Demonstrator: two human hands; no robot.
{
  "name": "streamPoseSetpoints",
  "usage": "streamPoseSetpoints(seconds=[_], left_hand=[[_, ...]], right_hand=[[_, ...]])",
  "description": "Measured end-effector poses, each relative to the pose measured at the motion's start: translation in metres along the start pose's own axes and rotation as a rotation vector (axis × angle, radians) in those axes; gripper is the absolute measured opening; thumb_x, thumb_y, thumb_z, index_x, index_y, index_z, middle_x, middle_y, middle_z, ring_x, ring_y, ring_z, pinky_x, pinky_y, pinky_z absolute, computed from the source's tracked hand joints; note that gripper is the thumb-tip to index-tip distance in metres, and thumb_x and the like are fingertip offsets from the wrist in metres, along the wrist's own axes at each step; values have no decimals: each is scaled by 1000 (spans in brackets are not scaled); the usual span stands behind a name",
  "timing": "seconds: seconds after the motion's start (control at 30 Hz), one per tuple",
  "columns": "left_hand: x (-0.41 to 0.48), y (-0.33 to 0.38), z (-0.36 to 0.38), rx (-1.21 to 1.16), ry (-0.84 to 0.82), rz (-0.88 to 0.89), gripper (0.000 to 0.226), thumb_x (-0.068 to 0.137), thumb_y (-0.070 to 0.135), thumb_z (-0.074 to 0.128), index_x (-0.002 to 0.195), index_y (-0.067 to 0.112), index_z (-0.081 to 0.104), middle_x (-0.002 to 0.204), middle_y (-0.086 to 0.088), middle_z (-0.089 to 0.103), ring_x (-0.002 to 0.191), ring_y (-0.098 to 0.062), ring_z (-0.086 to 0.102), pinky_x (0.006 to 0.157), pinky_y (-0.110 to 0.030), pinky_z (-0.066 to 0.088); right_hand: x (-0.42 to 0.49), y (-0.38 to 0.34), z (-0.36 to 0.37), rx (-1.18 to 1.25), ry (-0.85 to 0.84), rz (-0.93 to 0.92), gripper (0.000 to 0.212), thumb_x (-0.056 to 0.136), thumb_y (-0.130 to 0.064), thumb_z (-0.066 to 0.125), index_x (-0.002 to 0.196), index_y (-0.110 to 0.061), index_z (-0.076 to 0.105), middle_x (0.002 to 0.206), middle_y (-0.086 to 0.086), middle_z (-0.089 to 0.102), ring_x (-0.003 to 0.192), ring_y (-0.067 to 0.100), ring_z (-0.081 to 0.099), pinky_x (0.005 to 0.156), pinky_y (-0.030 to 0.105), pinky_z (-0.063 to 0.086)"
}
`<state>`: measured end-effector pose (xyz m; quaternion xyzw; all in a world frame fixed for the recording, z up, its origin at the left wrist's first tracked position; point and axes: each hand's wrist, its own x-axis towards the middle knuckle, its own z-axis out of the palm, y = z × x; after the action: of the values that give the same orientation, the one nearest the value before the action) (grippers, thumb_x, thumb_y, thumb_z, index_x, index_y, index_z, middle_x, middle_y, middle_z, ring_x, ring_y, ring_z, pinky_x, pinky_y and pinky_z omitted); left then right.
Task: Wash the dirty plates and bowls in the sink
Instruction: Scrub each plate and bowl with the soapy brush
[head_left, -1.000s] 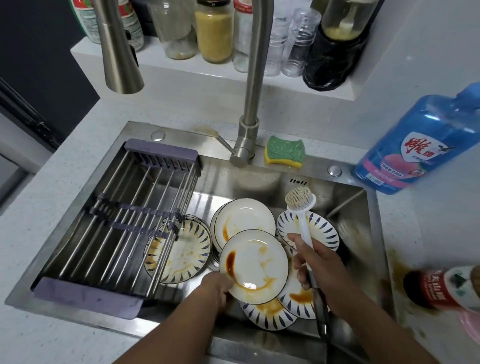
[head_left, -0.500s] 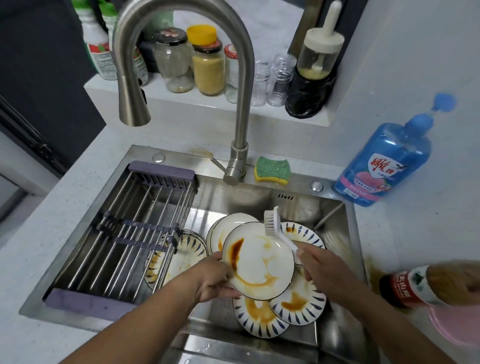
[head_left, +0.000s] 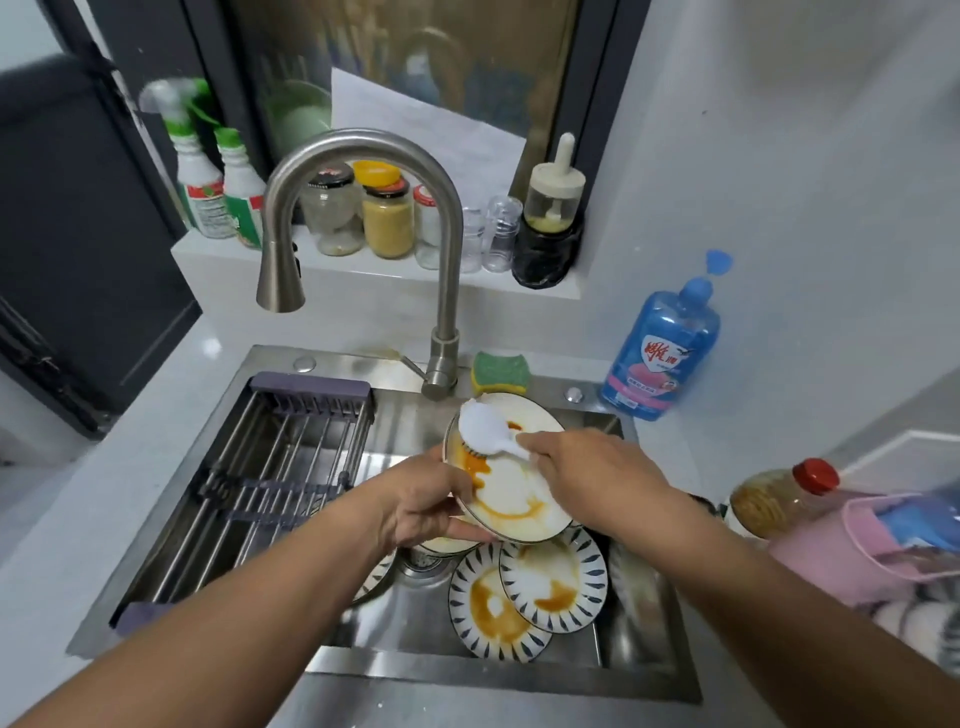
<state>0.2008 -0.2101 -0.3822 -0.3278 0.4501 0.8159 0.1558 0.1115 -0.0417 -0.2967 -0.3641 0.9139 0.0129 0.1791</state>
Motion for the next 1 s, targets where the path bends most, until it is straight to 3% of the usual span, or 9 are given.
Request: streamPoseSetpoints(seconds=[0.13, 0.27, 0.4, 0.5, 0.6, 0.87, 1.0], left_hand=[[-9, 5, -3, -71, 21, 37, 65, 84, -28, 37, 133, 11, 52, 126, -26, 60, 97, -45, 68, 56, -56, 61], [-26, 9, -4, -108, -15, 57, 61, 85, -27, 39, 132, 11, 50, 127, -28, 61, 104, -49, 68, 59, -59, 61], [-48, 13, 8, -22, -107, 91, 57, 85, -27, 37, 123, 13, 54, 124, -26, 63, 109, -50, 66, 72, -65, 58], [-51, 12, 15, 18, -141, 90, 55, 86, -25, 38, 122, 13, 55, 123, -25, 65, 110, -48, 67, 83, -68, 55], [-51, 16, 12, 3, -158, 120, 63, 83, -26, 38, 128, 13, 55, 126, -26, 66, 109, -47, 68, 90, -73, 50], [-62, 15, 8, -136, -236, 218, 66, 84, -28, 40, 132, 16, 52, 133, -30, 58, 108, -52, 67, 90, -78, 46], [-67, 15, 6, -272, -222, 282, 68, 80, -29, 37, 133, 13, 49, 131, -28, 59, 108, -56, 64, 87, -78, 47]], right_hand=[[-22, -10, -2, -53, -47, -72, 39, 108, -38, 37, 144, -51, 45, 125, -1, 65, 106, 25, 62, 85, 40, 53], [-36, 9, -4, -118, -10, 43, 36, 107, -37, 37, 139, -50, 45, 124, 1, 64, 107, 27, 63, 86, 41, 54], [-40, 16, -18, -140, 112, 136, 37, 100, -33, 41, 131, -53, 46, 115, -5, 67, 98, 24, 66, 78, 37, 54], [-41, -2, -31, -33, 145, 95, 36, 106, -39, 34, 138, -50, 46, 126, -2, 65, 110, 26, 62, 86, 39, 53], [-50, -20, -37, -28, 139, 16, 36, 107, -41, 34, 141, -47, 47, 124, 1, 64, 113, 27, 60, 90, 43, 52], [-80, -24, -51, -115, 86, -39, 40, 106, -46, 37, 144, -59, 38, 132, -9, 60, 119, 20, 56, 89, 37, 49], [-90, -17, -58, -157, 88, 12, 35, 106, -49, 37, 140, -58, 42, 126, -14, 63, 111, 17, 60, 84, 36, 52]])
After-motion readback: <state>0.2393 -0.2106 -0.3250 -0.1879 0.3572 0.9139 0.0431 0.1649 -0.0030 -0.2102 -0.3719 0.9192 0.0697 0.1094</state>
